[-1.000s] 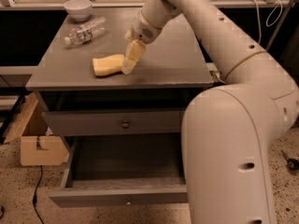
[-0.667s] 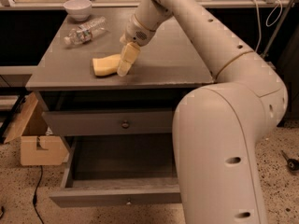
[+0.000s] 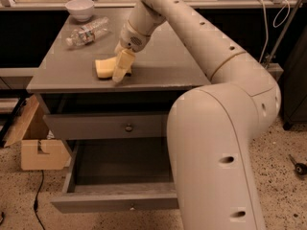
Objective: Place sponge into middle drawer
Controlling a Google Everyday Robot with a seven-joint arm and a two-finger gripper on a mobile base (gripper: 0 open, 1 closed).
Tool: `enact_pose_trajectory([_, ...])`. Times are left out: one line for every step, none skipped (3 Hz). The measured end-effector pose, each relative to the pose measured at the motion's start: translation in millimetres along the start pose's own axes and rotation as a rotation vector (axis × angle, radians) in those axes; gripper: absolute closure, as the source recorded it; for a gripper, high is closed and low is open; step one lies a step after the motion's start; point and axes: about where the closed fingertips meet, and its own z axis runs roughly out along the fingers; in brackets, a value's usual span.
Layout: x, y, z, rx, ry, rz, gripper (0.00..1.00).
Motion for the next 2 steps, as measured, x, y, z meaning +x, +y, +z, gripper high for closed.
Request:
enact_pose_trajectory([3.2, 4.5, 5.8, -0.009, 0.011, 0.011, 0.40])
enact_pose_trajectory([8.8, 11.8, -5.4, 0.008, -0.041, 0.040, 0.64])
